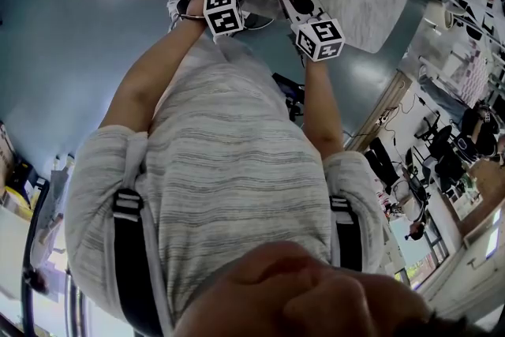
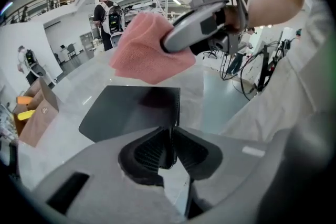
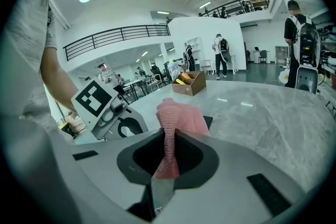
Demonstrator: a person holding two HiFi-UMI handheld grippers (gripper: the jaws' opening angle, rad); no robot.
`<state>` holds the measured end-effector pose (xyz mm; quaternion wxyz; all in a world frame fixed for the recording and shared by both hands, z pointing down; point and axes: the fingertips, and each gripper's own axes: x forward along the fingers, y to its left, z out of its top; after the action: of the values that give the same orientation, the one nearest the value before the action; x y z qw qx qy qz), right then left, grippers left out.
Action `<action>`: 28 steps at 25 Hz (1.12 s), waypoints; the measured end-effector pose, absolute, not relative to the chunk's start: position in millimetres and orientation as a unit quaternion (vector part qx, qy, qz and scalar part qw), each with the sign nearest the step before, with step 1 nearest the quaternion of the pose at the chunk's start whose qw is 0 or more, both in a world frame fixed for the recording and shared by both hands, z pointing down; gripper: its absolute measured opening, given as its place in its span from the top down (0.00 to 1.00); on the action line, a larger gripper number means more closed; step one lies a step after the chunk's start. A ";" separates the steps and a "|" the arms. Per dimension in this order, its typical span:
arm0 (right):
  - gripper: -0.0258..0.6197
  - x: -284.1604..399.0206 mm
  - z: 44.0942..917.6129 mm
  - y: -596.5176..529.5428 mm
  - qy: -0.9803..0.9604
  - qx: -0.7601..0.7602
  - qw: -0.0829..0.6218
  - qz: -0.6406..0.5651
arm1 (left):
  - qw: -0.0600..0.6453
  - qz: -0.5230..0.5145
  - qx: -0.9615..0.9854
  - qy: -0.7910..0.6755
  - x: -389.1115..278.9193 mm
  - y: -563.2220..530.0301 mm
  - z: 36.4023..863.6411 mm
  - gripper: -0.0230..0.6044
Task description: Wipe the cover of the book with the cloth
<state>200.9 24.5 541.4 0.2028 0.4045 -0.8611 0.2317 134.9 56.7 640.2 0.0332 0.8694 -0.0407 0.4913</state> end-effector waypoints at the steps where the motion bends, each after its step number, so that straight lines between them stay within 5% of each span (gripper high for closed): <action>1: 0.91 202.9 538.2 22.7 -0.860 0.409 0.199 0.231 | 0.041 0.480 0.875 -0.046 137.3 54.7 632.5 0.86; 19: 0.91 235.9 460.3 -41.0 -0.821 0.522 0.151 0.172 | 0.237 0.314 0.910 -0.128 142.0 -40.5 511.9 0.89; 28: 0.91 216.6 476.5 -63.4 -0.798 0.540 0.123 0.236 | 0.351 0.226 0.892 -0.172 132.5 -98.3 480.9 0.89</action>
<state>216.6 -63.4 476.5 0.1228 0.5399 -0.7984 0.2365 132.5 -98.3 480.9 0.3512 0.8922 -0.1722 0.2259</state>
